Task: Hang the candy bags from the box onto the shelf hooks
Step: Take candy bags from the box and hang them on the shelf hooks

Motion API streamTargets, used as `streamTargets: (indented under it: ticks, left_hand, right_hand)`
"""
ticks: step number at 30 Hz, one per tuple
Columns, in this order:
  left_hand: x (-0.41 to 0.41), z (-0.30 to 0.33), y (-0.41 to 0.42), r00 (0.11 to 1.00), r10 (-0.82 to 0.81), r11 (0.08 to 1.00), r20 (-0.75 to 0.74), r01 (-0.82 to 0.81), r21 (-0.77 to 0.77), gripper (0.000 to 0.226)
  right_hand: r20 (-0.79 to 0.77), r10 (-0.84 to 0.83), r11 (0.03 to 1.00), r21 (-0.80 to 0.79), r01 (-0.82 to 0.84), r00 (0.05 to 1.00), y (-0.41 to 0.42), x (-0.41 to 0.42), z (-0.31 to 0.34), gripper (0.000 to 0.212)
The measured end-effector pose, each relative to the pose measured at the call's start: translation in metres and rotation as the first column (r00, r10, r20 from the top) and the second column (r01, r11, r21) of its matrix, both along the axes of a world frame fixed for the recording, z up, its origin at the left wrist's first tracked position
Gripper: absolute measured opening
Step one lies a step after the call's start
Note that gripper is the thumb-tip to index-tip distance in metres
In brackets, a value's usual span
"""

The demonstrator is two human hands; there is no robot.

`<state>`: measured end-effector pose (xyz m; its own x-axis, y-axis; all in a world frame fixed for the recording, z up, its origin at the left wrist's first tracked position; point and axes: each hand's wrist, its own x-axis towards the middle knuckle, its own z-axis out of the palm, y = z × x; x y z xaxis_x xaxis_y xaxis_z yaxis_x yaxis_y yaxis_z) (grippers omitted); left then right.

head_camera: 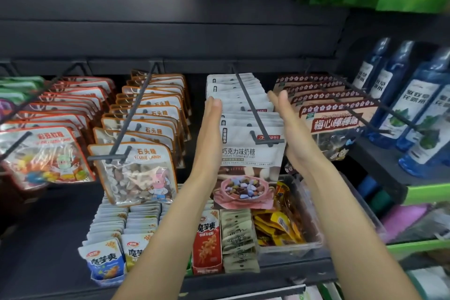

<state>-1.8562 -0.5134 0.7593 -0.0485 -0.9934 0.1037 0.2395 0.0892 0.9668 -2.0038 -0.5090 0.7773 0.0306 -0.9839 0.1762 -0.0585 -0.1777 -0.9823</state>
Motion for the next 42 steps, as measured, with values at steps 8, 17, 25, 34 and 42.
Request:
streamTargets:
  ticks: [8, 17, 25, 34, 42]
  left_hand:
    - [0.001, 0.000, 0.020, 0.976, 0.139, 0.983, 0.166, -0.116, -0.146, 0.069]
    - [0.008, 0.028, 0.014, 0.855, 0.198, 0.965, 0.479, -0.085, -0.248, 0.047]
    - [0.008, 0.031, 0.013, 0.692, 0.177, 0.976, 0.700, -0.034, -0.214, 0.049]
    - [0.007, 0.071, -0.052, 0.532, 0.388, 0.912, 0.753, -0.103, -0.397, 0.039]
    - [0.006, 0.069, -0.070, 0.321, -0.045, 0.998, 0.946, 0.063, 0.026, 0.041]
  right_hand:
    - [-0.039, 0.009, 1.000, 0.004, -0.009, 0.999, 0.008, -0.005, -0.006, 0.081]
    - [-0.243, -0.124, 0.988, -0.116, 0.098, 0.962, 0.002, -0.011, 0.016, 0.065]
    - [-0.525, 0.016, 0.999, -0.032, -0.038, 0.851, -0.004, -0.015, 0.028, 0.051]
    - [-0.808, -0.153, 0.975, -0.217, -0.046, 0.569, -0.070, -0.011, 0.061, 0.041]
    - [-0.914, 0.192, 0.975, 0.136, -0.177, 0.358, -0.099, -0.004, 0.050, 0.053]
